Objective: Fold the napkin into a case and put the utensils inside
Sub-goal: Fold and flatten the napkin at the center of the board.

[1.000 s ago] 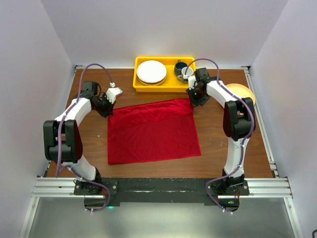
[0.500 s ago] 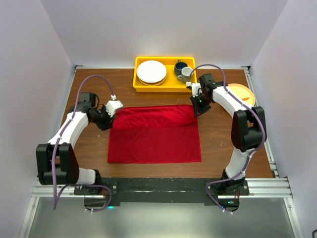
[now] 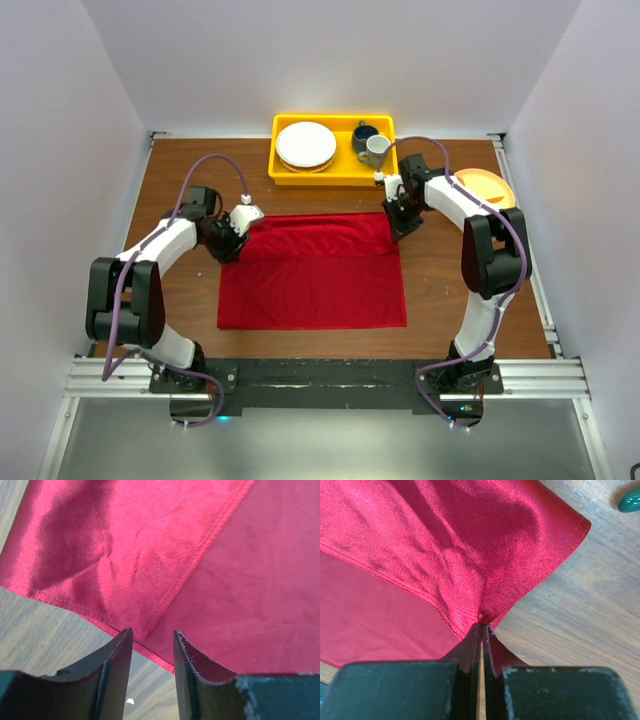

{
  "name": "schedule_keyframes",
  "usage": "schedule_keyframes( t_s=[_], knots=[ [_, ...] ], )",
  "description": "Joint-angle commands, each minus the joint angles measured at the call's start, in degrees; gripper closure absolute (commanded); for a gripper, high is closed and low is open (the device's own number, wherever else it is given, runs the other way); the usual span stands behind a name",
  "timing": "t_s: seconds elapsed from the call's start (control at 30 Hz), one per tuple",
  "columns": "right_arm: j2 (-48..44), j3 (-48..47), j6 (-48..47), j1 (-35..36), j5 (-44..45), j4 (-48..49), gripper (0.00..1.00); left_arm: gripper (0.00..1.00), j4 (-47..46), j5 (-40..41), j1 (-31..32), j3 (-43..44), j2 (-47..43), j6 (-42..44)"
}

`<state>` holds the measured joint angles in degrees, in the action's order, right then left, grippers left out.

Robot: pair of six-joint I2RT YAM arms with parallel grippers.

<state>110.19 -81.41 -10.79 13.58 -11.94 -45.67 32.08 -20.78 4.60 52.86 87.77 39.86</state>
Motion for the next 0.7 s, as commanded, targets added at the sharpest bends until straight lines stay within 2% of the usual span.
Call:
schedule_keyframes(
  t_s=[0.0,0.2,0.4,0.67],
  knots=[
    [0.02,-0.15,-0.9,0.13,0.08,0.85,1.0,0.57,-1.4,2.75,0.41,1.01,2.23,1.62],
    [0.55,-0.77,-1.17,0.04,0.43,0.67,1.0,0.58,-0.26,4.25,0.41,0.31,4.08,6.11],
    [1.51,-1.56,-1.25,0.13,0.52,0.49,1.0,0.68,-1.58,5.83,0.5,-0.3,5.22,6.64],
    [1.78,-3.67,-0.99,0.13,-0.01,-0.73,1.0,0.95,-0.09,5.13,0.5,0.84,3.82,7.25]
  ],
)
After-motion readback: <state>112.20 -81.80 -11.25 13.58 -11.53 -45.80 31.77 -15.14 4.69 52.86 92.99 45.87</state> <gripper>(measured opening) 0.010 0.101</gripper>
